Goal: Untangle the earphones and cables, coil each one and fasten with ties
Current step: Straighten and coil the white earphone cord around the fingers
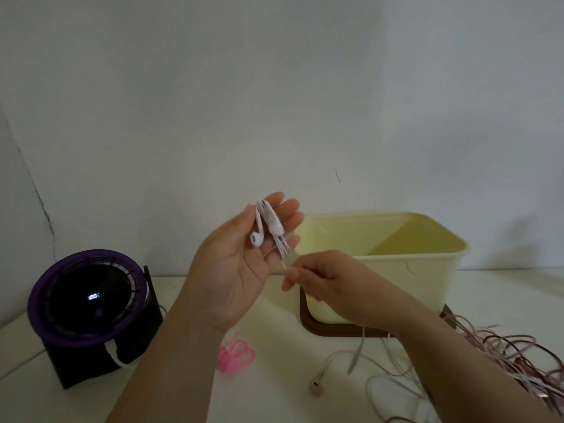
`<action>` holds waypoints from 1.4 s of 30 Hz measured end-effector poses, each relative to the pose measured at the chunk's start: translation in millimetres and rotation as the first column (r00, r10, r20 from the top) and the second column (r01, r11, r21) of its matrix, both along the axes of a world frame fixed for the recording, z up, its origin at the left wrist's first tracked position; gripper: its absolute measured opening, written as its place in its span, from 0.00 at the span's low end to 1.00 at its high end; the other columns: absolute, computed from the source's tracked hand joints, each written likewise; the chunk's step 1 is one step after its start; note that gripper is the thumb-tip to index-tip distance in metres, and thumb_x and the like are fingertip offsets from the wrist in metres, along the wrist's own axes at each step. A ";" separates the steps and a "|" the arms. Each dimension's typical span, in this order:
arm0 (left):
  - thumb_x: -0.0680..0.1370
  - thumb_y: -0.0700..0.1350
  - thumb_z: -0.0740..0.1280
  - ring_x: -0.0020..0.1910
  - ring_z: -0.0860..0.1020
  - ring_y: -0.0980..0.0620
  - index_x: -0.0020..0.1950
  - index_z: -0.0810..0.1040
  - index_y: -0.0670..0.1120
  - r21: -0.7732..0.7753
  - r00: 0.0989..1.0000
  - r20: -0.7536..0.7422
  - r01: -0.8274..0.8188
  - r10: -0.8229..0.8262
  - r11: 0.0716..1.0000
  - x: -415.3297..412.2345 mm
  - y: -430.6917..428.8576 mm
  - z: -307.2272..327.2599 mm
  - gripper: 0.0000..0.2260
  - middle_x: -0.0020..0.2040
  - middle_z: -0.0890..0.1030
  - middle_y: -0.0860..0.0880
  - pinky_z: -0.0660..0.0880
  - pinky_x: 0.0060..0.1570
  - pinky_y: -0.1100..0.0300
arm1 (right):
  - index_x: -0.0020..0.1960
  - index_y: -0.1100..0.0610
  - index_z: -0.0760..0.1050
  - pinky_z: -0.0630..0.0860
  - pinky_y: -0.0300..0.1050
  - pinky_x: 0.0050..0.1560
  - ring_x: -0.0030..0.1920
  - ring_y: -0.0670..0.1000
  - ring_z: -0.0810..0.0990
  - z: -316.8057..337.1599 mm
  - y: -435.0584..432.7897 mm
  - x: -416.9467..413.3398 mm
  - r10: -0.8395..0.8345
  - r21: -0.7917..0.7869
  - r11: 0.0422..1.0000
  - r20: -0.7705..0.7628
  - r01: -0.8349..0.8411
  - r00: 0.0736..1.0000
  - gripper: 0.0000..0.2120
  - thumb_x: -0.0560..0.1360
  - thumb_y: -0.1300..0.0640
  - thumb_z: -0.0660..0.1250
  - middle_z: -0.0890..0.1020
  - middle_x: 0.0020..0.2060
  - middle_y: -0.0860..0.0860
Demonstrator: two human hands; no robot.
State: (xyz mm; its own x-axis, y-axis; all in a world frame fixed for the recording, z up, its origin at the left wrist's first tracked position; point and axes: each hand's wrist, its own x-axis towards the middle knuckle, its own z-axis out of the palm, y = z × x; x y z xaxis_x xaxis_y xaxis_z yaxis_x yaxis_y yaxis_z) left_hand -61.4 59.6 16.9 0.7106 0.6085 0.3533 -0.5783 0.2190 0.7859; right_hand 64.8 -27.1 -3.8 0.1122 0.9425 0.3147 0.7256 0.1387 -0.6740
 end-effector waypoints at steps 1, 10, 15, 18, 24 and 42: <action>0.74 0.47 0.58 0.50 0.83 0.50 0.55 0.79 0.41 0.044 0.999 -0.024 -0.043 0.044 0.998 1.1 3.4 -2.6 0.17 0.48 0.85 0.46 0.79 0.53 0.54 | 0.42 0.48 0.79 0.62 0.39 0.31 0.27 0.46 0.64 1.3 -1.0 -2.4 0.002 -0.022 1.000 0.041 -0.001 0.999 0.12 0.80 0.52 0.59 0.68 0.25 0.48; 0.80 0.51 0.57 0.54 0.80 0.52 0.49 0.75 0.32 0.502 0.909 -0.274 -0.142 0.313 0.853 6.9 12.2 -22.1 0.21 0.49 0.84 0.49 0.70 0.62 0.52 | 0.38 0.58 0.75 0.67 0.35 0.33 0.28 0.43 0.70 27.8 -27.4 0.1 -0.165 0.067 0.986 0.220 0.154 0.961 0.13 0.78 0.52 0.62 0.76 0.27 0.48; 0.80 0.56 0.55 0.49 0.78 0.47 0.41 0.82 0.48 0.677 0.845 -0.394 0.001 0.362 0.736 6.3 4.0 -24.8 0.20 0.40 0.82 0.48 0.71 0.61 0.50 | 0.39 0.53 0.79 0.67 0.33 0.27 0.25 0.41 0.71 30.2 -27.6 4.2 -0.220 0.173 0.966 0.156 0.192 0.963 0.12 0.78 0.51 0.61 0.76 0.25 0.38; 0.83 0.50 0.52 0.47 0.80 0.59 0.44 0.82 0.52 0.661 0.831 -0.437 0.036 0.345 0.750 5.6 0.2 -25.6 0.19 0.41 0.84 0.54 0.71 0.58 0.59 | 0.38 0.50 0.78 0.65 0.35 0.26 0.24 0.43 0.67 29.5 -26.3 10.2 -0.270 0.249 0.937 0.062 0.247 0.961 0.10 0.76 0.50 0.64 0.72 0.23 0.45; 0.75 0.51 0.58 0.34 0.77 0.53 0.38 0.78 0.46 0.434 0.923 -0.373 0.081 0.097 0.897 6.3 -0.1 -23.7 0.13 0.29 0.74 0.51 0.73 0.59 0.46 | 0.40 0.53 0.80 0.64 0.34 0.29 0.25 0.42 0.66 18.5 -14.0 16.8 -0.191 0.262 0.940 -0.132 0.220 0.973 0.11 0.77 0.52 0.64 0.74 0.24 0.44; 0.73 0.49 0.70 0.24 0.70 0.56 0.33 0.75 0.45 -0.084 0.906 0.070 0.423 -0.419 0.902 8.6 10.8 -21.5 0.12 0.23 0.69 0.52 0.77 0.41 0.60 | 0.49 0.58 0.82 0.61 0.35 0.31 0.27 0.43 0.65 2.7 -1.6 10.0 0.224 0.160 0.975 -0.712 -0.157 0.665 0.12 0.67 0.57 0.69 0.73 0.27 0.48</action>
